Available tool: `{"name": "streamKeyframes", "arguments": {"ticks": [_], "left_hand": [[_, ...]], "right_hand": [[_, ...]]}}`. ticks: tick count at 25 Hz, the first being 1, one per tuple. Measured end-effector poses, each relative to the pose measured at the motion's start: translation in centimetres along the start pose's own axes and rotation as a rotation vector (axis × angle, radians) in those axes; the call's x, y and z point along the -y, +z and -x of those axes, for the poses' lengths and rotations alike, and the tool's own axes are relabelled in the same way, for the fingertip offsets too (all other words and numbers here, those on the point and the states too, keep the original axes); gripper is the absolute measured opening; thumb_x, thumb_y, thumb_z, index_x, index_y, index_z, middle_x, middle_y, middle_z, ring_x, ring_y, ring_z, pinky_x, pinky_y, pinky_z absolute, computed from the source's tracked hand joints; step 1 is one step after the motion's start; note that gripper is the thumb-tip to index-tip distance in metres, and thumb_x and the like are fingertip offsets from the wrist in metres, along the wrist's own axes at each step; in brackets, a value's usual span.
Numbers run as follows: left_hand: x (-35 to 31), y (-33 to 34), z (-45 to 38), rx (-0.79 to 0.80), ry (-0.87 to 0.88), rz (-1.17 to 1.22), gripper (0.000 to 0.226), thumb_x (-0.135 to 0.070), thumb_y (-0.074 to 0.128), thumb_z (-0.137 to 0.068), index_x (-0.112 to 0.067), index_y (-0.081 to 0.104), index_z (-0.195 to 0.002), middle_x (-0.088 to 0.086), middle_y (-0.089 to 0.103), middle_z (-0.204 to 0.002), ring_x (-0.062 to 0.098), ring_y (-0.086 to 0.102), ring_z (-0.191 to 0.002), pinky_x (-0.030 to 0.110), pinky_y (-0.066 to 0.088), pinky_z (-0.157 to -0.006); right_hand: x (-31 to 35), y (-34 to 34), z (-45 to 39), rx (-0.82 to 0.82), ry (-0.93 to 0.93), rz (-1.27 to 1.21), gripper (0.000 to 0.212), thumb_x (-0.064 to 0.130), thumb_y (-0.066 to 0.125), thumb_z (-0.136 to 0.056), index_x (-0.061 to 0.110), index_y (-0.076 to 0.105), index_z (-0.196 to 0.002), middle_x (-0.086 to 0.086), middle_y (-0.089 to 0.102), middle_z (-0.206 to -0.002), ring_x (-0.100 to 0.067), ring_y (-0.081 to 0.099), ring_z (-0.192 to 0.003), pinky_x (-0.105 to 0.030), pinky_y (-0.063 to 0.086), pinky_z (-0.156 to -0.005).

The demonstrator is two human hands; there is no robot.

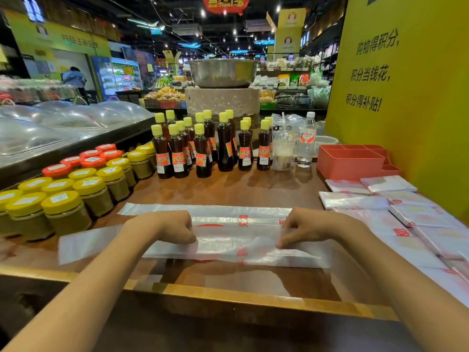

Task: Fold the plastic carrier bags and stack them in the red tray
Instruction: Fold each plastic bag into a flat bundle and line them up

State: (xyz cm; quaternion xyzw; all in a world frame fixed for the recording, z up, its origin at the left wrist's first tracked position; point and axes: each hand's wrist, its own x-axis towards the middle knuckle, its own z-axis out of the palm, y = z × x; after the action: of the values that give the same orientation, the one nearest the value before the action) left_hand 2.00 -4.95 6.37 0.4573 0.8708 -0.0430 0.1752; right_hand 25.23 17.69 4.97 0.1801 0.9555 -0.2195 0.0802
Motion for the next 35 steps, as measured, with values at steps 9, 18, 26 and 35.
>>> {"name": "streamKeyframes", "arguments": {"ticks": [9,18,26,35], "left_hand": [[-3.0,5.5,-0.8,-0.531,0.205,0.03,0.052,-0.038,0.036,-0.104,-0.023,0.033,-0.153,-0.001,0.043,-0.153,0.018,0.038,-0.141,0.038,0.02,-0.121],[-2.1,6.0,-2.9,-0.479,0.275,0.255,0.031,-0.041,0.046,-0.103,-0.028,0.055,-0.129,-0.006,0.063,-0.125,0.01,0.057,-0.108,0.03,0.05,-0.093],[-1.1,6.1,-5.8,-0.533,0.321,0.205,0.022,-0.042,0.049,-0.1,-0.028,0.063,-0.111,-0.012,0.057,-0.103,0.007,0.053,-0.094,0.026,0.048,-0.081],[-1.8,7.5,-6.0,-0.623,0.332,0.078,0.035,-0.037,0.039,-0.104,-0.024,0.055,-0.133,-0.005,0.058,-0.136,0.015,0.052,-0.12,0.032,0.04,-0.101]], "right_hand": [[4.5,3.1,-0.1,-0.421,0.014,0.565,0.044,0.047,0.046,-0.1,0.021,0.054,-0.135,-0.001,0.064,-0.13,-0.023,0.059,-0.116,-0.038,0.039,-0.106],[2.6,6.5,-2.2,-0.482,0.118,0.195,0.029,0.033,0.043,-0.103,0.016,0.065,-0.095,-0.002,0.062,-0.097,-0.022,0.06,-0.087,-0.038,0.053,-0.08],[-0.6,6.5,-4.1,-0.54,0.068,0.086,0.021,0.034,0.048,-0.101,0.018,0.062,-0.099,0.002,0.057,-0.103,-0.022,0.055,-0.1,-0.036,0.047,-0.085],[2.9,8.0,-3.7,-0.376,-0.185,0.206,0.057,0.057,0.033,-0.104,0.032,0.033,-0.155,0.011,0.026,-0.163,-0.007,0.018,-0.149,-0.038,0.011,-0.125]]}}
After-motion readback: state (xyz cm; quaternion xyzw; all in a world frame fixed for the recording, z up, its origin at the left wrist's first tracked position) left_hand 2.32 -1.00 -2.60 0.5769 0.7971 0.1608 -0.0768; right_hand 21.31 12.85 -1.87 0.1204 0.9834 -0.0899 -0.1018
